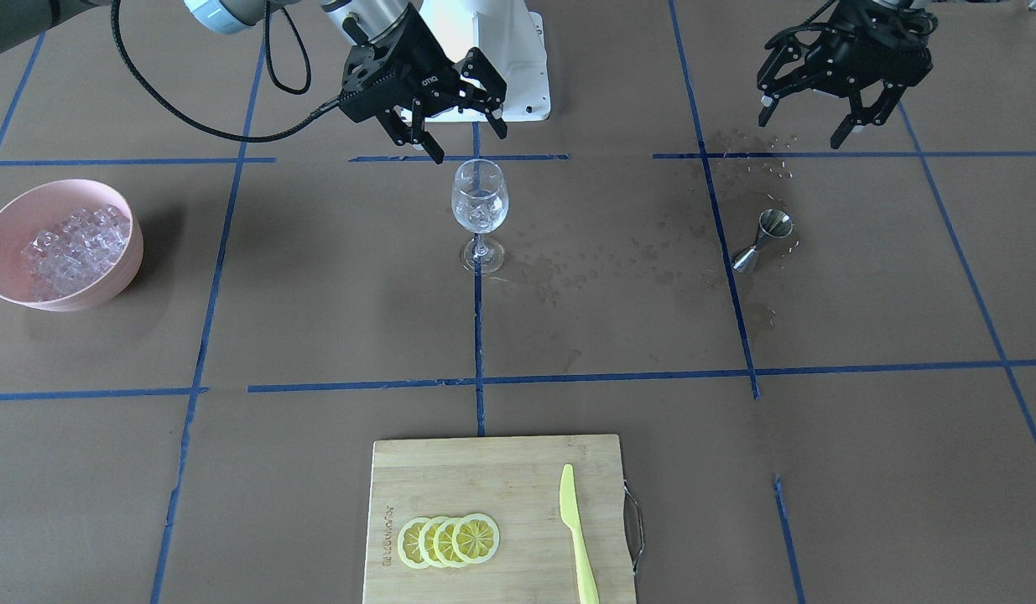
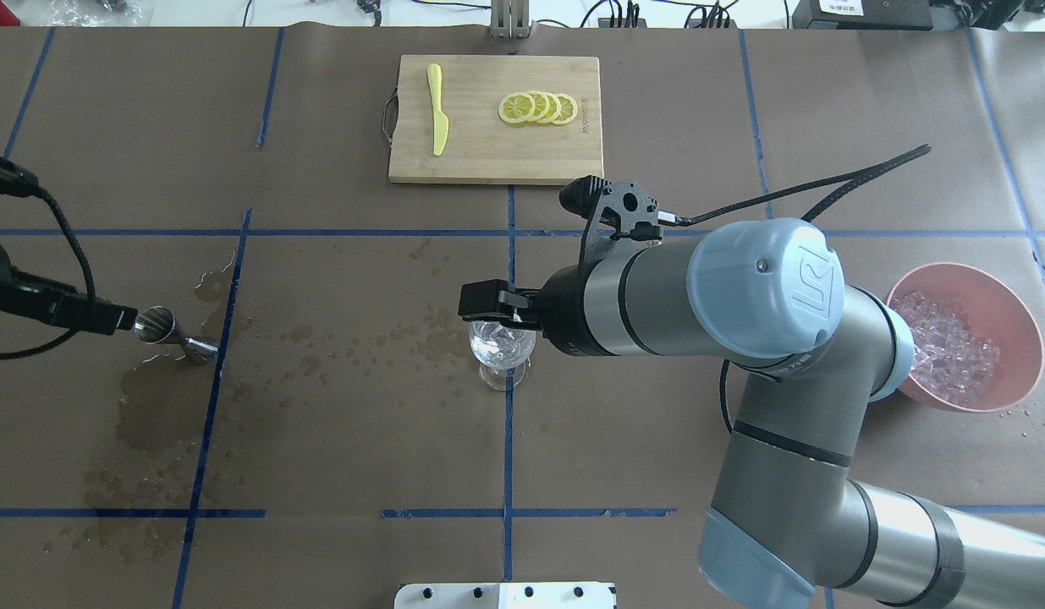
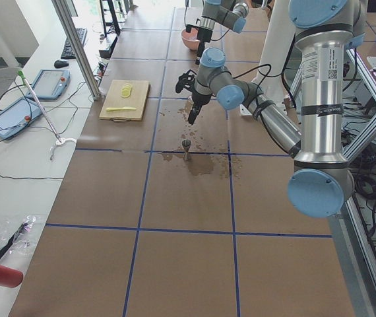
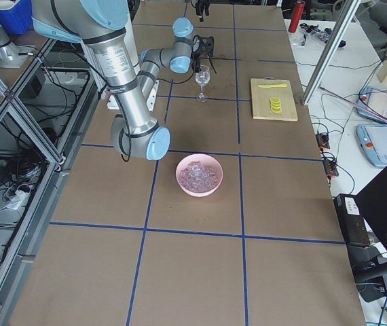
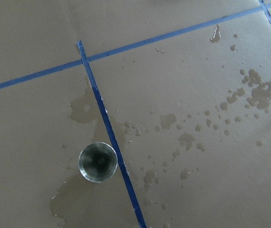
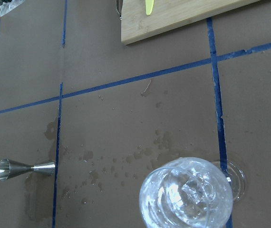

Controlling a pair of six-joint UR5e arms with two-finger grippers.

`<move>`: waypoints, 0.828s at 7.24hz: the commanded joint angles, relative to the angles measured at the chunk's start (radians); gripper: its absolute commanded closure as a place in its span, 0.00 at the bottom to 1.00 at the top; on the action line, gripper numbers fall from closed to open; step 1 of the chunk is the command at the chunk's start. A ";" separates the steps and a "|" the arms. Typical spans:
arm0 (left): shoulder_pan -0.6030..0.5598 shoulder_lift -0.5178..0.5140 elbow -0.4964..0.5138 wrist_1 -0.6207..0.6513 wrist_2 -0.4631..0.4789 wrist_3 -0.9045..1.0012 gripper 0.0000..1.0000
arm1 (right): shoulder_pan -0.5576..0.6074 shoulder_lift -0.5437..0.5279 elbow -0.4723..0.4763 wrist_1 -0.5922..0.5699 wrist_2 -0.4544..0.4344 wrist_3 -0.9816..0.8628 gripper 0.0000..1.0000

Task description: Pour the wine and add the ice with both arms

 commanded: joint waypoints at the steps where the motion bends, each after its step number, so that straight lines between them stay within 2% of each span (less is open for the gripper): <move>1: -0.154 -0.285 0.059 0.321 0.001 0.207 0.00 | 0.005 -0.003 0.074 -0.121 0.005 -0.001 0.00; 2: -0.186 -0.320 0.107 0.346 0.000 0.237 0.00 | 0.037 -0.003 0.091 -0.169 0.017 -0.009 0.00; 3: -0.190 -0.322 0.145 0.322 -0.005 0.237 0.00 | 0.092 -0.012 0.093 -0.193 0.059 -0.016 0.00; 4: -0.244 -0.325 0.208 0.262 -0.021 0.237 0.00 | 0.176 -0.016 0.088 -0.219 0.124 -0.047 0.00; 6: -0.397 -0.322 0.340 0.138 -0.157 0.237 0.00 | 0.310 -0.024 0.050 -0.258 0.143 -0.277 0.00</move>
